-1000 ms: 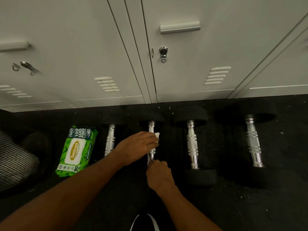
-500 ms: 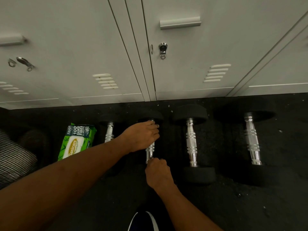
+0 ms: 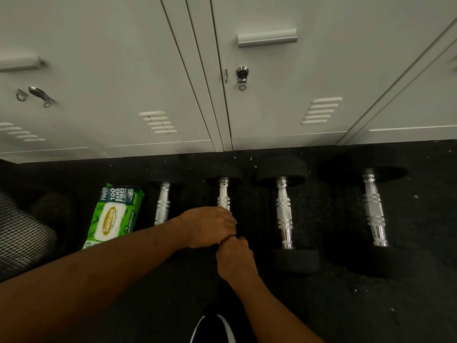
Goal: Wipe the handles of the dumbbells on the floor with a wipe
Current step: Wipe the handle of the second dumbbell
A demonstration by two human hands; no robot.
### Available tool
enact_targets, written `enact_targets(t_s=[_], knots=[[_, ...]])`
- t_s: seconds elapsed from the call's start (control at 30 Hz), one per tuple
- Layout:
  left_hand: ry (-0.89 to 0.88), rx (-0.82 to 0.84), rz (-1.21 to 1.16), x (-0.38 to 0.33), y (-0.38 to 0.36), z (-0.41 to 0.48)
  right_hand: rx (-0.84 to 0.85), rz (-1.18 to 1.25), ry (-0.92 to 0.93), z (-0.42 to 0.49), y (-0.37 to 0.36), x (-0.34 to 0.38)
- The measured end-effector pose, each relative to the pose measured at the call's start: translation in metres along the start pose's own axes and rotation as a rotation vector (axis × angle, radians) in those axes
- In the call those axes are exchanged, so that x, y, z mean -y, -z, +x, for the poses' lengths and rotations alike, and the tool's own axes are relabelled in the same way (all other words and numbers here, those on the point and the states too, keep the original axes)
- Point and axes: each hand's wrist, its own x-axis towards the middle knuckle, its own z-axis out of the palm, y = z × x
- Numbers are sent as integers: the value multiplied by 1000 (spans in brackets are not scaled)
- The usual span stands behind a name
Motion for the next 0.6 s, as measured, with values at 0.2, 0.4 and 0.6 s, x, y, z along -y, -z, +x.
enact_targets(t_s=[0.2,0.4,0.6], knots=[[-44,125,178,18,14,19,-55,14,16,-2,2,-1],[83,130,227,46,31,27,-72,-4,38,-4,5,0],[193,13,228,30,12,17,-60,-19,52,-4,4,1]])
